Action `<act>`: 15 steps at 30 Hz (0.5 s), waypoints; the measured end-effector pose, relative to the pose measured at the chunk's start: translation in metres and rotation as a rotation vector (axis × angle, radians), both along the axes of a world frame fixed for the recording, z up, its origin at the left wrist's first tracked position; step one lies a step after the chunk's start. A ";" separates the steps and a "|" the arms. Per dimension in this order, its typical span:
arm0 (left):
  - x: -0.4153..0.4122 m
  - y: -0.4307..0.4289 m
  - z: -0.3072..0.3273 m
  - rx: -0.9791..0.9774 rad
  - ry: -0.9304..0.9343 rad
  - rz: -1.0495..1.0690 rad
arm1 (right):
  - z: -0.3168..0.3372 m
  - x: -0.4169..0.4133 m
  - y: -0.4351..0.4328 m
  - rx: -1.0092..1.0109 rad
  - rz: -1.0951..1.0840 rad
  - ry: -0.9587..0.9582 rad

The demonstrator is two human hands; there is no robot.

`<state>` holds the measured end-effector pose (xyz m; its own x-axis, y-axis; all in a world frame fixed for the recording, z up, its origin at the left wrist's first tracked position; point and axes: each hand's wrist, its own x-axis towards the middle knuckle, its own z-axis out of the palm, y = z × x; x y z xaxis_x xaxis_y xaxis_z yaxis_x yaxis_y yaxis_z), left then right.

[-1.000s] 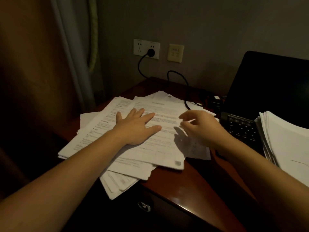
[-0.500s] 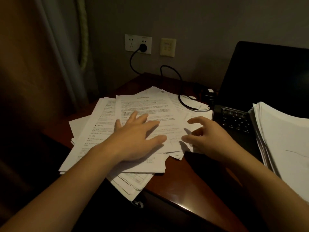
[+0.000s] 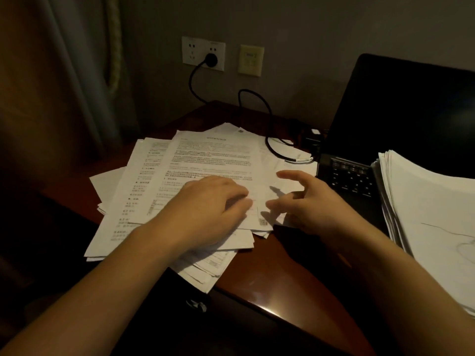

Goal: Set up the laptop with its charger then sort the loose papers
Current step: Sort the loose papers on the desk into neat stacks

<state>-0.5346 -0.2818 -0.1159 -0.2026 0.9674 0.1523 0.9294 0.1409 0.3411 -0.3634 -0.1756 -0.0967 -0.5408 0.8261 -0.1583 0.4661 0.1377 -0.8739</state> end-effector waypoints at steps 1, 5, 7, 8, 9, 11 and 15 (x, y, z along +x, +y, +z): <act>-0.003 -0.003 0.000 -0.094 0.025 -0.044 | 0.000 0.000 -0.003 0.014 0.024 -0.006; -0.014 -0.017 -0.002 -0.263 0.054 -0.065 | -0.004 -0.003 -0.011 0.107 0.030 -0.026; -0.016 -0.024 -0.001 -0.291 0.099 -0.048 | -0.007 -0.005 -0.015 0.135 0.031 -0.040; -0.016 -0.026 -0.001 -0.282 0.115 -0.034 | -0.007 -0.006 -0.017 0.136 0.037 -0.043; -0.015 -0.027 0.000 -0.263 0.122 -0.017 | -0.007 -0.007 -0.019 0.131 0.047 -0.043; -0.015 -0.030 -0.001 -0.210 0.113 0.003 | -0.006 -0.008 -0.023 0.115 0.061 -0.056; -0.014 -0.034 -0.009 -0.117 0.019 0.025 | -0.006 -0.007 -0.021 0.184 0.014 -0.126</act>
<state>-0.5485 -0.3163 -0.1247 -0.2246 0.9735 0.0424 0.9313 0.2017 0.3034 -0.3704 -0.1969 -0.1031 -0.5376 0.8401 -0.0727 0.5673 0.2965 -0.7683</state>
